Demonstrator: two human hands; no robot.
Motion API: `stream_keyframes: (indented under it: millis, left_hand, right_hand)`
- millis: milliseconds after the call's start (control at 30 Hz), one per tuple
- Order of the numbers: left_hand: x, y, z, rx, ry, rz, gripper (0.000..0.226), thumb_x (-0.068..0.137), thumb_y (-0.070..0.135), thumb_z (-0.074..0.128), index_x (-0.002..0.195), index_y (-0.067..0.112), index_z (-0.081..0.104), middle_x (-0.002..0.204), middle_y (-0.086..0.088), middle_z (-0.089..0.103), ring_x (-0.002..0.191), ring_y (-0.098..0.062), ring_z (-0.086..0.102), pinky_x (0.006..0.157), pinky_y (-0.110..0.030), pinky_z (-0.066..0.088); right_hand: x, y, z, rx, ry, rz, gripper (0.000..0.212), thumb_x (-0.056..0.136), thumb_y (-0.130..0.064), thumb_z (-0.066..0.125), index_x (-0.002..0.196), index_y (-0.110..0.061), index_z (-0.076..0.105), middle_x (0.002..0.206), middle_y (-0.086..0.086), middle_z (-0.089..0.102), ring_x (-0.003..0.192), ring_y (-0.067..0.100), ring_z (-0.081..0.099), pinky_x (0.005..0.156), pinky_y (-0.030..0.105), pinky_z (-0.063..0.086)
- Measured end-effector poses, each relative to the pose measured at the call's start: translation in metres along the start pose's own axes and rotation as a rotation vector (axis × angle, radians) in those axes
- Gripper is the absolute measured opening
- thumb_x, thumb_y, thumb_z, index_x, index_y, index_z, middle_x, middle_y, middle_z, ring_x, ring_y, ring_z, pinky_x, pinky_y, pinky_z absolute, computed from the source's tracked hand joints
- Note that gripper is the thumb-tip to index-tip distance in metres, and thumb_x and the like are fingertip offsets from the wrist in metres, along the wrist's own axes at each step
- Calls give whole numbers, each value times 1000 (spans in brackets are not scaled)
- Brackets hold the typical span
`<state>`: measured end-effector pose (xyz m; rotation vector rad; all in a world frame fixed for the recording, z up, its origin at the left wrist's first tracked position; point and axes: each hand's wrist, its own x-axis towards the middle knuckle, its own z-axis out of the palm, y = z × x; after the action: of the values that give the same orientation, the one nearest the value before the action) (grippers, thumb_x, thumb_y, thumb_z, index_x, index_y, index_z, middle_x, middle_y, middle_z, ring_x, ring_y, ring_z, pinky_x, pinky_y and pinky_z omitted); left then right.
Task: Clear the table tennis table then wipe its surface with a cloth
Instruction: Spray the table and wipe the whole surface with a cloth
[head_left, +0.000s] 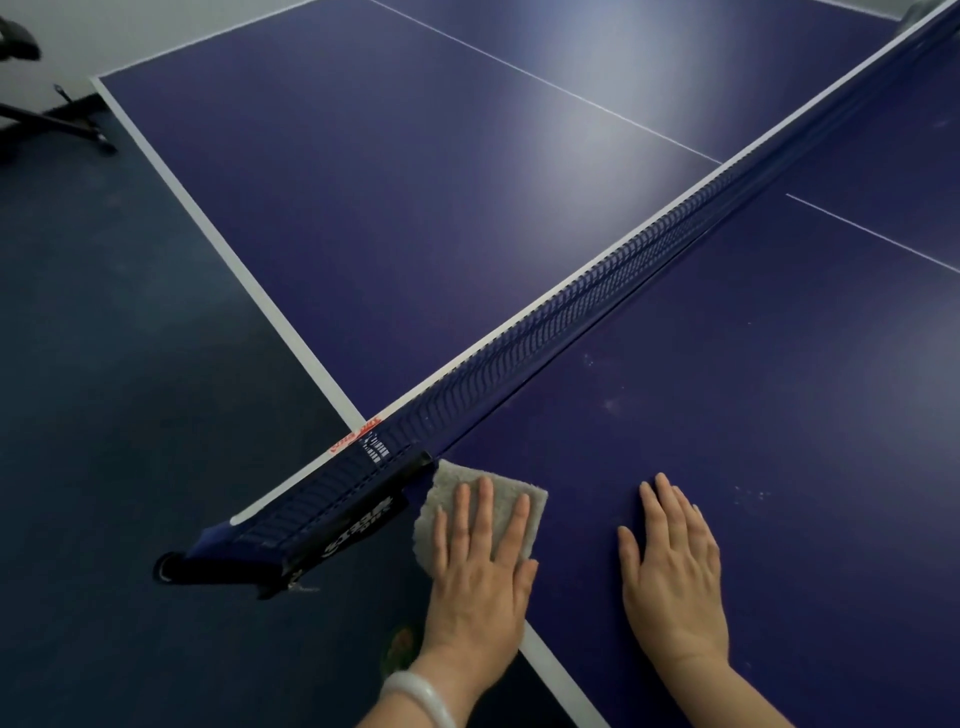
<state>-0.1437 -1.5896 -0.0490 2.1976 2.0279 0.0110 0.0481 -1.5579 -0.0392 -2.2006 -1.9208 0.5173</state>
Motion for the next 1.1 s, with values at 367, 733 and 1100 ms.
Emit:
stream_keyframes:
  millis: [367, 733, 1100]
  left_hand:
    - [151, 18, -24, 60, -168, 295, 58, 100, 50, 8, 153, 33, -10, 160, -3, -21, 145, -25, -26, 118, -48, -14]
    - [49, -27, -12, -9, -55, 290, 57, 99, 49, -4, 154, 35, 0, 163, 1, -10, 149, -24, -14, 117, -50, 0]
    - [55, 33, -4, 1, -110, 220, 60, 92, 52, -7, 149, 35, -17, 160, -3, -23, 144, -26, -28, 117, -53, -9]
  right_hand:
    - [2, 0, 1, -9, -10, 20, 60, 97, -45, 28, 153, -24, 22, 161, -10, 11, 148, 12, 3, 121, 32, 3]
    - [-1, -1, -5, 6, -13, 4, 57, 100, -41, 31, 153, -22, 22, 162, -7, 11, 149, 14, 3, 120, 30, 0]
    - [0, 2, -6, -18, -13, -11, 60, 100, -47, 25, 155, -24, 13, 163, -8, 4, 149, 13, -2, 119, 29, -5]
